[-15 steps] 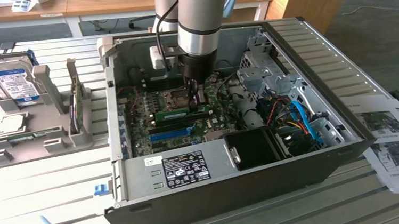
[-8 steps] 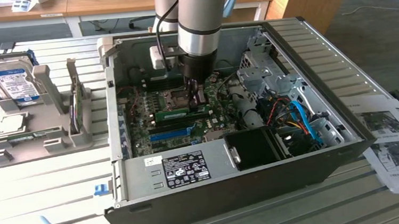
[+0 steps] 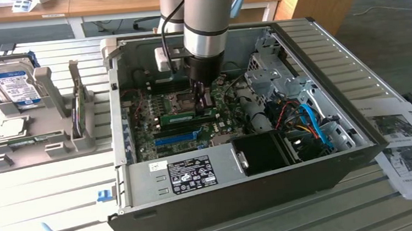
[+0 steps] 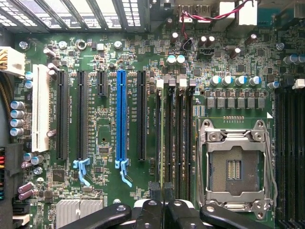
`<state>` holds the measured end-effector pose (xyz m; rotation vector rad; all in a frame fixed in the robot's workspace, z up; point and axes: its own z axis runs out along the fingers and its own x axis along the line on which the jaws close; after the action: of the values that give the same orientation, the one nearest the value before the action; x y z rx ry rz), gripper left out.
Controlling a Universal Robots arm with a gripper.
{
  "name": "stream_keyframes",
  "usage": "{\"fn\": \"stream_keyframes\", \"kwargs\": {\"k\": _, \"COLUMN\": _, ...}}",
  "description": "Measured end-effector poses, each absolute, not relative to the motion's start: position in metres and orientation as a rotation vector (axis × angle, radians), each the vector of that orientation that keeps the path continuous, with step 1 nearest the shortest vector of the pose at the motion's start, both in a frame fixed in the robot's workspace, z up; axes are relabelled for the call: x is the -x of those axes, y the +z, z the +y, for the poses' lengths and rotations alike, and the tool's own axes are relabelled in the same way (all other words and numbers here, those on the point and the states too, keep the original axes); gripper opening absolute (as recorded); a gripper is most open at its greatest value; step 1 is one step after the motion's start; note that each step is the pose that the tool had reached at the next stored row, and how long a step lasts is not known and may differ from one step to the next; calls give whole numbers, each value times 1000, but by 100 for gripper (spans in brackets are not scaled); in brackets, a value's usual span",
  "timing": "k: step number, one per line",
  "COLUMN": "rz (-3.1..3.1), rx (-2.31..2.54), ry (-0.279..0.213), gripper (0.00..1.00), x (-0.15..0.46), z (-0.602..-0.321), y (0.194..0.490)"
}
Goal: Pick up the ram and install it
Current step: 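Insert the ram into the slot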
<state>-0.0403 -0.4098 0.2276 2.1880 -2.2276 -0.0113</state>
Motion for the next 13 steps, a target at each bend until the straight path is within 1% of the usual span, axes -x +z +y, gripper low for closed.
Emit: {"fn": "stream_keyframes", "kwargs": {"k": 13, "rz": -2206, "rx": -2209, "ry": -11, "gripper": 11, "x": 40, "z": -410, "y": 227}}
